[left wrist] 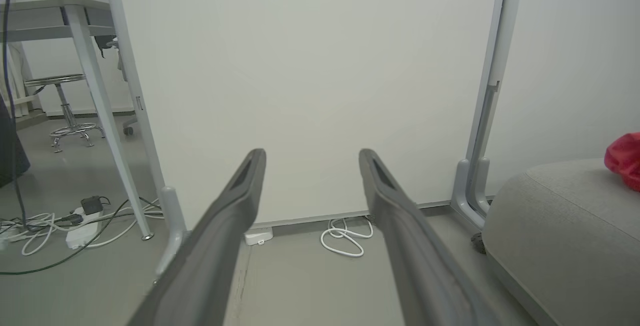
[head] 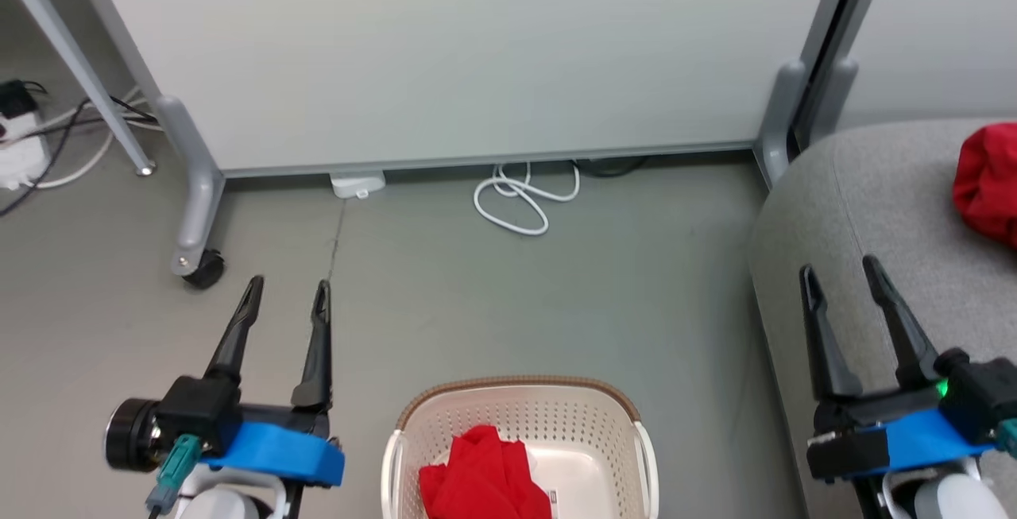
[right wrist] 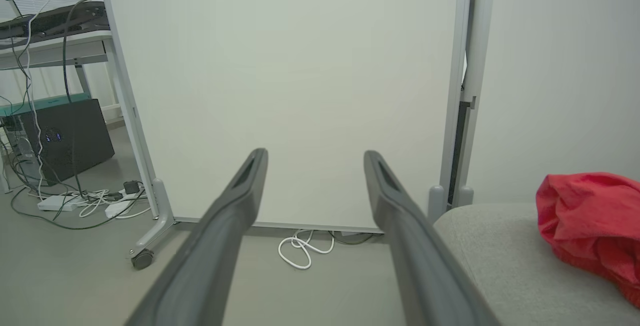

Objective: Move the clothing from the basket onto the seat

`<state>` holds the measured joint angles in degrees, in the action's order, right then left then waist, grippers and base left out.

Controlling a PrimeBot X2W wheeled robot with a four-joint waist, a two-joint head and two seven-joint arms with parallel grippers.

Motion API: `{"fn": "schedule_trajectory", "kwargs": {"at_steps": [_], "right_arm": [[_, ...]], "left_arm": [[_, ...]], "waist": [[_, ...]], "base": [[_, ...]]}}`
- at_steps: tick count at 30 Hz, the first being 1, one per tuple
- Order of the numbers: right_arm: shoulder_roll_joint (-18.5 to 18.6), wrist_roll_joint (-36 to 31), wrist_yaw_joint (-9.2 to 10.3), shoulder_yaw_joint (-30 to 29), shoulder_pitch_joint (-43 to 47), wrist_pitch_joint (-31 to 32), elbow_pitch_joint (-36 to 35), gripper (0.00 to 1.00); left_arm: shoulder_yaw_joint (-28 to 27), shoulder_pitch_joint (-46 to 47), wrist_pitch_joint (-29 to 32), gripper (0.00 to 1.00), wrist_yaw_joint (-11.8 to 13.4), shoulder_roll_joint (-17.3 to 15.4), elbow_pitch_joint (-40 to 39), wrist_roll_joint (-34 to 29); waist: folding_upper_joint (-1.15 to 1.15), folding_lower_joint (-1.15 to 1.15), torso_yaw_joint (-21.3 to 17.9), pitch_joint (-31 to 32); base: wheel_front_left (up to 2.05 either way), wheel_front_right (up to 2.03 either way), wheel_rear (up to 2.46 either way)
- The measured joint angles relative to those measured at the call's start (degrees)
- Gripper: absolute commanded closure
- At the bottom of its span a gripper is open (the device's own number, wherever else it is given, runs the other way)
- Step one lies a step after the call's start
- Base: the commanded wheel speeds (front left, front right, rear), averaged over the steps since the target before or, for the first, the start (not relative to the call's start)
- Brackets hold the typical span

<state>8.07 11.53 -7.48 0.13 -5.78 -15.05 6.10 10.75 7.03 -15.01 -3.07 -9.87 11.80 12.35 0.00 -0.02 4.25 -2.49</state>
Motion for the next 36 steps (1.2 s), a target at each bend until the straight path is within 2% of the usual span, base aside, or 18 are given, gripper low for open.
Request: {"fn": "schedule_trajectory", "kwargs": {"at_steps": [10, 23, 29, 36], "right_arm": [[-3.02, -2.36, 0.00, -3.30, 7.68, 0.00, -2.14, 0.00], [-4.24, -2.85, -0.01, -3.30, 8.36, 0.00, -2.41, 0.00], [-4.01, -2.93, -0.01, -2.00, 6.05, 0.00, -2.83, 0.00], [-1.30, -3.05, -0.01, 1.70, -2.71, 0.00, -4.22, 0.00]], "left_arm": [[-5.11, -5.73, 0.01, 0.00, -1.46, 1.78, -0.74, -2.53], [-6.59, -6.35, 0.01, 0.00, -3.28, 3.20, -0.35, -5.01], [-0.01, -0.47, -0.04, 0.00, -4.05, 1.40, 4.19, -6.82], [16.94, 13.47, -0.04, 0.00, -4.37, -2.35, 17.61, -4.85]], "waist": [[0.00, 0.01, 1.57, 3.39], [0.00, 0.02, 0.97, 3.75], [0.00, 0.02, 0.30, 2.03], [0.00, 0.02, -1.39, -4.42]], "base": [[0.00, 0.00, 0.00], [0.00, 0.00, 0.00], [0.00, 0.00, 0.00], [0.00, 0.00, 0.00]]}}
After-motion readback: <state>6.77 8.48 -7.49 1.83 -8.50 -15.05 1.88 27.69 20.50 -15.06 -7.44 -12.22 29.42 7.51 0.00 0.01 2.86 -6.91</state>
